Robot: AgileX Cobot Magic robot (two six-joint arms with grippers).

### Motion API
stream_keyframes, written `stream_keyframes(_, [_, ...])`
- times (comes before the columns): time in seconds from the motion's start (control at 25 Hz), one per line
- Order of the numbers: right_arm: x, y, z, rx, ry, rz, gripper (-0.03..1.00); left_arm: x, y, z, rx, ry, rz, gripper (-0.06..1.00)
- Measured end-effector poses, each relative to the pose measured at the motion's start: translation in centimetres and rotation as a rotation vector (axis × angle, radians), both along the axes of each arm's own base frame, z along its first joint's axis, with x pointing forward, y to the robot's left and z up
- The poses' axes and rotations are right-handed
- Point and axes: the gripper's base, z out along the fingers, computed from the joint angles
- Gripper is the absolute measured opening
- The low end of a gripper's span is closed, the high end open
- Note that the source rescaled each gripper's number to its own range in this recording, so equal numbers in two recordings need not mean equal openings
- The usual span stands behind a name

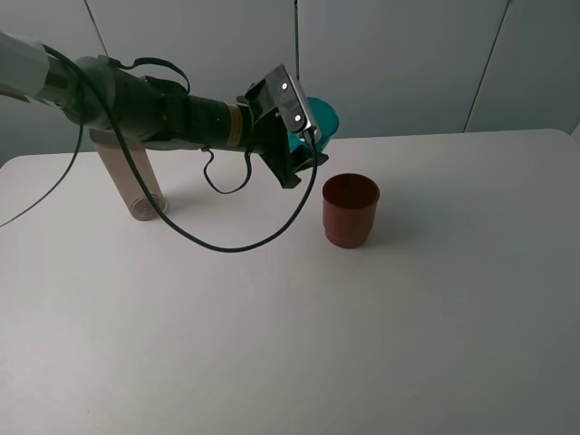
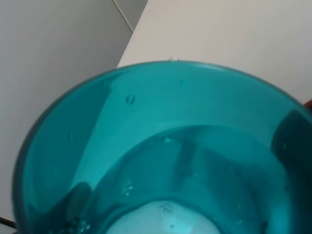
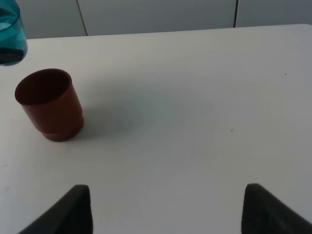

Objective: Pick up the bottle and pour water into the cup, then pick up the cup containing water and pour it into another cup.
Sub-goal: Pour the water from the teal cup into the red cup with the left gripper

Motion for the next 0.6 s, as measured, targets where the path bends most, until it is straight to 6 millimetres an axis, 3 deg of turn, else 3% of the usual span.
stream_keyframes(0.6, [0.0, 0.0, 0.0, 0.0, 0.0, 0.0, 0.0, -1.0, -1.6, -0.5, 0.192, -0.146, -0.083, 0.17])
